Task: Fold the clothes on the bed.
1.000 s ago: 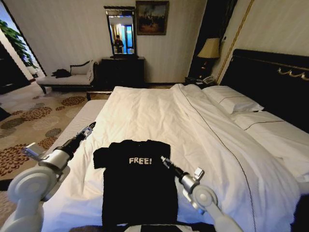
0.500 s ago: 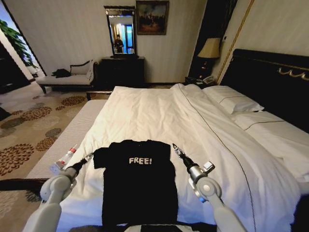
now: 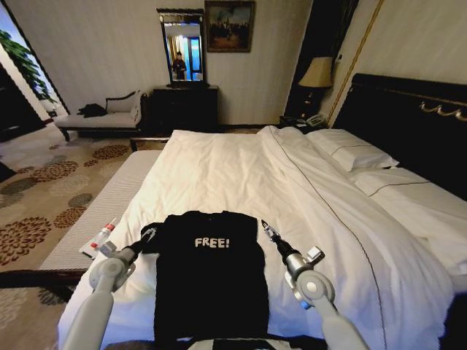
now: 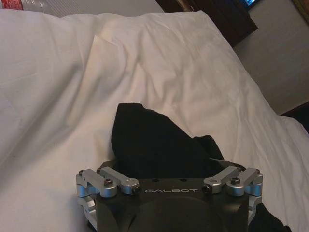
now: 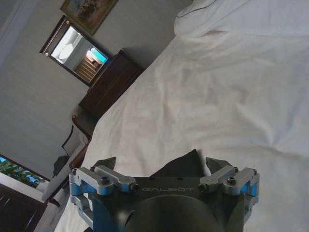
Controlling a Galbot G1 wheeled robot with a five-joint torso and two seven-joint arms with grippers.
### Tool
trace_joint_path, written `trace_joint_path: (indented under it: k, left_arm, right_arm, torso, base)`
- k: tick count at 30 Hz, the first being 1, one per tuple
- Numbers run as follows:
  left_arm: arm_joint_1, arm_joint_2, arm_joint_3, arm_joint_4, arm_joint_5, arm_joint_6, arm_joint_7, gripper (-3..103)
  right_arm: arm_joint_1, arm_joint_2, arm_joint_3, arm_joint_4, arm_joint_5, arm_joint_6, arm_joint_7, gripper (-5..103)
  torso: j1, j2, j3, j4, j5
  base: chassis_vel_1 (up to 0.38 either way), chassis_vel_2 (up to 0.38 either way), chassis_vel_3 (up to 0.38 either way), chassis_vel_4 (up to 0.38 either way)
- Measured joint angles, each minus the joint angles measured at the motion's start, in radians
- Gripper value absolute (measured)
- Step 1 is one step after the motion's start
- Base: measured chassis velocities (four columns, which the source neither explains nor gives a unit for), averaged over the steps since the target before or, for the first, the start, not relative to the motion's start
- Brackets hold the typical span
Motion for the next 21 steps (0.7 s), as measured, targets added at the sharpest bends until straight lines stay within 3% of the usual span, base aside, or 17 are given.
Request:
trace_joint_path:
  k: [15, 18, 21]
  left_arm:
    - [-0.047, 0.010, -0.004, 0.049, 0.009, -0.005, -0.009, 101]
    - [-0.055, 0.007, -0.001, 0.063, 0.021, -0.010, -0.008, 96]
    - [-0.058, -0.001, 0.000, 0.070, 0.037, -0.018, -0.005, 81]
  right_arm:
    - [-0.006, 0.008, -0.010, -0.006, -0.013, -0.001, 0.004, 100]
    - [-0.007, 0.008, -0.011, -0.008, -0.013, -0.001, 0.006, 100]
    - [-0.009, 0.008, -0.011, -0.008, -0.015, -0.001, 0.009, 100]
  torso:
    - [0.000, 0.000, 0.000, -0.0002, 0.0000]
    - [0.000, 0.000, 0.000, -0.0001, -0.0001]
    - [0.000, 0.000, 0.000, -0.0001, -0.0001]
  base:
    - [0.000, 0.000, 0.000, 0.000]
    - [0.000, 0.000, 0.000, 0.000]
    - [0.000, 0.000, 0.000, 0.000]
